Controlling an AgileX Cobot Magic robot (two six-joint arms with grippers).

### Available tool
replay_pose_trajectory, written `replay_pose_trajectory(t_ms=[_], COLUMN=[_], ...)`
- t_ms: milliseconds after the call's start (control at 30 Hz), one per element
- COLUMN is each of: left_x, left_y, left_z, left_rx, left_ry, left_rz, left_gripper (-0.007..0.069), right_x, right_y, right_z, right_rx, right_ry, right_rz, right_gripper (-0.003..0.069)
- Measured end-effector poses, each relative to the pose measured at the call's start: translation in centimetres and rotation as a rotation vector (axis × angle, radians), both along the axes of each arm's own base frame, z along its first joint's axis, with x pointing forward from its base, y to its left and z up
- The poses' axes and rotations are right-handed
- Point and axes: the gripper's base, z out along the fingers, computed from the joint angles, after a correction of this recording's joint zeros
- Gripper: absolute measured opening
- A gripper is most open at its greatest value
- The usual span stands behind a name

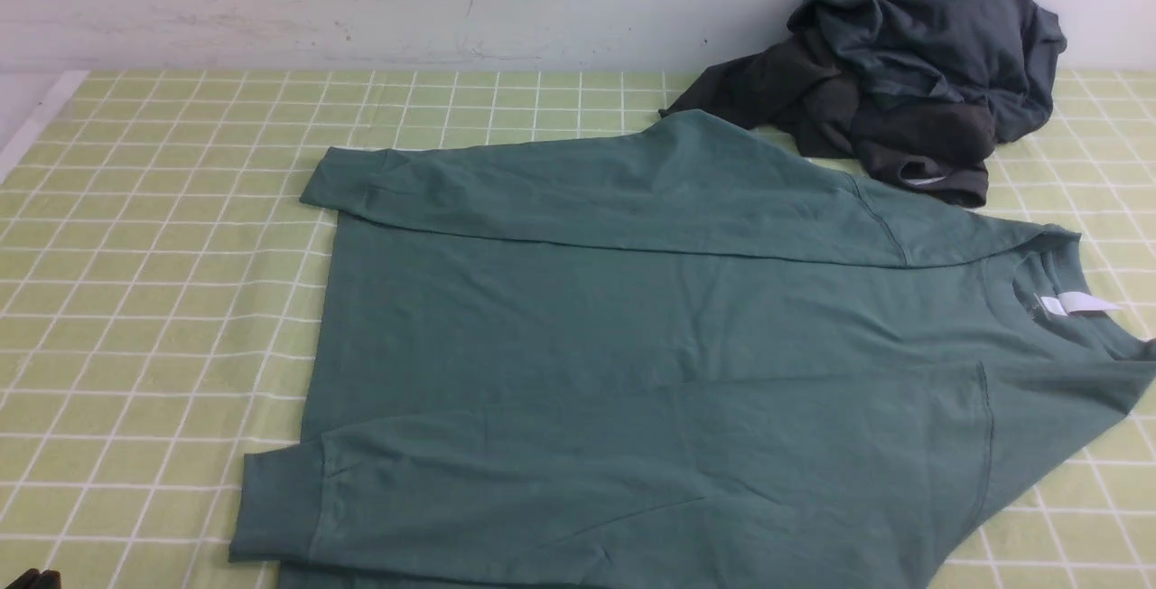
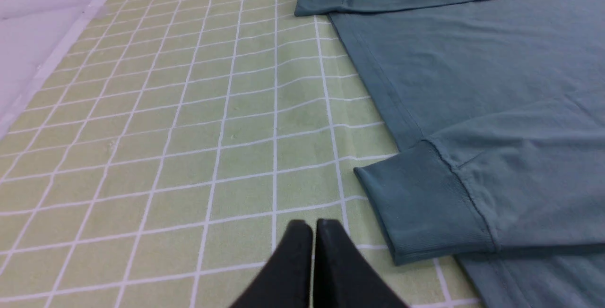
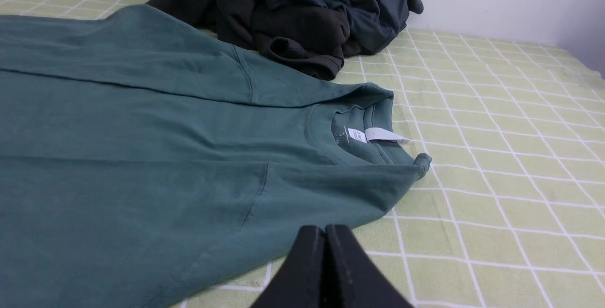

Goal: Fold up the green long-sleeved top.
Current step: Use the left arm to clamp the cuff closest to it

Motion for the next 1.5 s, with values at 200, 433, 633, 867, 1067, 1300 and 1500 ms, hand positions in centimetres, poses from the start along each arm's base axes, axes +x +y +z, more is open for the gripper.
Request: replay_pose_trajectory(t_ms=[200,433,633,867,1067,1300,1500], left_x=[0.0,0.0,0.0,0.0,0.0,0.3,0.2], left_y=[0.0,0.0,0.0,0.0,0.0,-0.1,0.6], left_z=[0.0,0.0,0.0,0.0,0.0,0.9,4.4], left_rx=[0.0,0.0,0.0,0.0,0.0,-0.09,-0.184], left_ry=[0.0,0.0,0.0,0.0,0.0,-0.116,-0.501], left_rz=[0.0,0.0,0.0,0.0,0.0,0.008,0.07], left_gripper=[-0.0003,-0.0003,-0.0003,-0.0003,-0.0003,-0.0003,-0.0003], right_x=[0.0,0.0,0.0,0.0,0.0,0.2,-0.6], right_y=[0.0,0.0,0.0,0.0,0.0,0.1,0.3], right_z=[0.0,0.0,0.0,0.0,0.0,1.5,5.3], right_rx=[0.0,0.0,0.0,-0.004,-0.004,-0.015,0.006], right_ry=[0.0,0.0,0.0,0.0,0.0,-0.179,-0.613], right_rz=[0.0,0.0,0.0,0.001,0.001,0.008,0.031], right_gripper=[-0.0009,-0.0009,-0.0009,-0.0009,-0.0009,-0.0009,-0.0009])
